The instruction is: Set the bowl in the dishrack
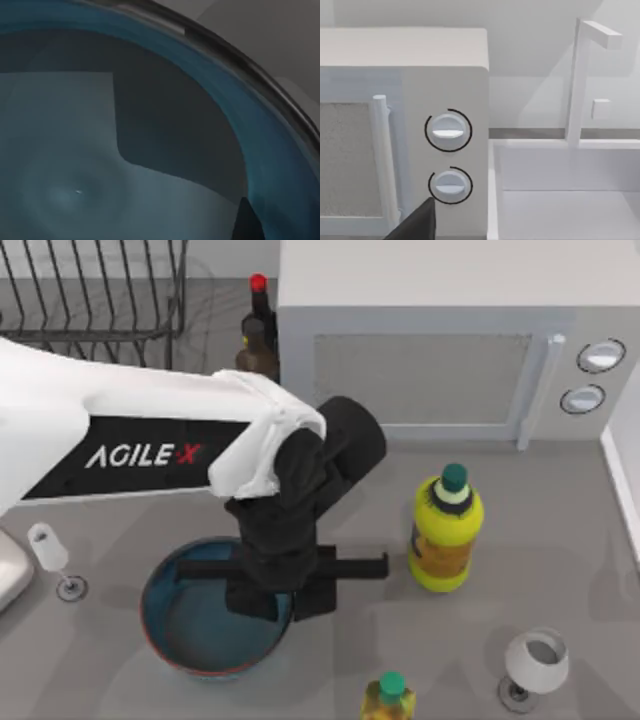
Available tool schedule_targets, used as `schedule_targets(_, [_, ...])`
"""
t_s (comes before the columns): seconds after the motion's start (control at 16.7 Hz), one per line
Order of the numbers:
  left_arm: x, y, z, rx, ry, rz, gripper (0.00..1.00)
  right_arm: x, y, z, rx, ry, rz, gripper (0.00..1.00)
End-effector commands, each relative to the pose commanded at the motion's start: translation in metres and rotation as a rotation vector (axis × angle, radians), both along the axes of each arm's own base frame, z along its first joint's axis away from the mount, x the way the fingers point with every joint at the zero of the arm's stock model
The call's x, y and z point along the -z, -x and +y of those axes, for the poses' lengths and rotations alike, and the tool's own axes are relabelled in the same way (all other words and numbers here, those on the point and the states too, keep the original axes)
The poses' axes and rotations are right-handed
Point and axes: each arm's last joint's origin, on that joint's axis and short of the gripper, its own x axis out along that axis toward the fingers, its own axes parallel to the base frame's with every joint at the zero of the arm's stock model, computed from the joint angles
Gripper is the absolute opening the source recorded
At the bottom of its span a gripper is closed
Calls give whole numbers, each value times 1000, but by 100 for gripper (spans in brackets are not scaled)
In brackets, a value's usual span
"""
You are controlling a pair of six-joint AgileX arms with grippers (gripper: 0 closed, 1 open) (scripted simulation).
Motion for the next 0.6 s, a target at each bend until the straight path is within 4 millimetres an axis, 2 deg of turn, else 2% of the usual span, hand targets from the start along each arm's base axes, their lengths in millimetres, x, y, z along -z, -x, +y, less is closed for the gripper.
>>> schedule_targets(0.6, [-1, 0, 0, 0, 1, -1, 0, 0, 0, 0, 0, 0, 0, 100])
